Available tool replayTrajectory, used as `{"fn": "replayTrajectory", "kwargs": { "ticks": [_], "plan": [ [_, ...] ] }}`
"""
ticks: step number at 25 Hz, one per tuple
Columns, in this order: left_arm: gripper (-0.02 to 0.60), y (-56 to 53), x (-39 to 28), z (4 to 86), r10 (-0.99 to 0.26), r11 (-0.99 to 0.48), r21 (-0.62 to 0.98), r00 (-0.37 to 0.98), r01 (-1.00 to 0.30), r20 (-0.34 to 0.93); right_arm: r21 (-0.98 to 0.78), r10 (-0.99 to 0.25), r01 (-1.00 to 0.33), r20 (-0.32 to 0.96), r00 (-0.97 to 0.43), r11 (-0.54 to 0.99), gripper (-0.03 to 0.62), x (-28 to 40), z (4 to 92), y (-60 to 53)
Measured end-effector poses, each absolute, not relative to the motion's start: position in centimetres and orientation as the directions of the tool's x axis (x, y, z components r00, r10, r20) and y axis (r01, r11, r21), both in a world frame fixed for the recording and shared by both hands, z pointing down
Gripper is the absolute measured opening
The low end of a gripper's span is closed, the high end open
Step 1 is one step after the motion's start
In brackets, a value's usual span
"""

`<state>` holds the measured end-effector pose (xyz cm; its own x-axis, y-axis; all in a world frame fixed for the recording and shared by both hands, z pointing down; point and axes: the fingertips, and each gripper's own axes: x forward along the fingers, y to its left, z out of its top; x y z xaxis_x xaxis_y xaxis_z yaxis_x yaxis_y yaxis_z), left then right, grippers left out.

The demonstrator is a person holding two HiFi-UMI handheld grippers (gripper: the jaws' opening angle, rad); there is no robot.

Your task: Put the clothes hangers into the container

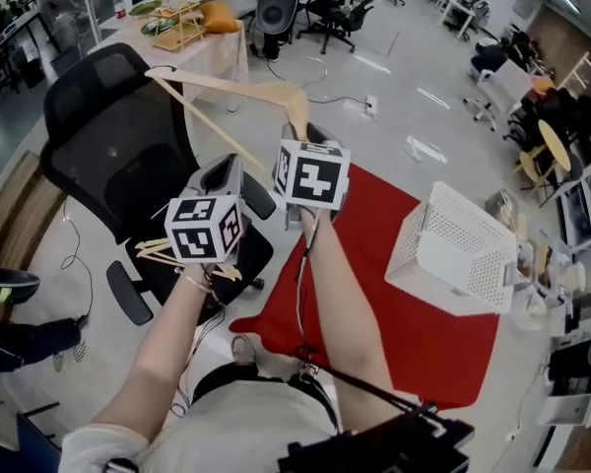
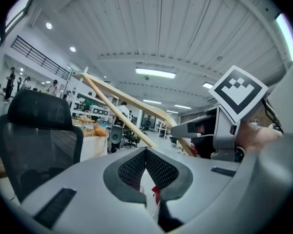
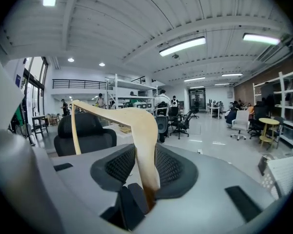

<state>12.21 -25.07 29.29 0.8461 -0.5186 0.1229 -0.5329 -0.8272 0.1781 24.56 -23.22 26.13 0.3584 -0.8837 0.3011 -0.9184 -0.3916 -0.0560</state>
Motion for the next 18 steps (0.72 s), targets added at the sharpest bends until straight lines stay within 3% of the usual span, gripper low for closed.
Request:
{"fn": "replayTrajectory", "kwargs": {
  "ticks": [18],
  "plan": [
    [0.000,-5.4,31.6,25.2,-0.217,-0.963,0.145,0.971,-0.229,0.097,-0.013,-0.714,-0.740,0.276,0.643,-0.672,0.133,43.4,22.0,0.4]
  ]
}}
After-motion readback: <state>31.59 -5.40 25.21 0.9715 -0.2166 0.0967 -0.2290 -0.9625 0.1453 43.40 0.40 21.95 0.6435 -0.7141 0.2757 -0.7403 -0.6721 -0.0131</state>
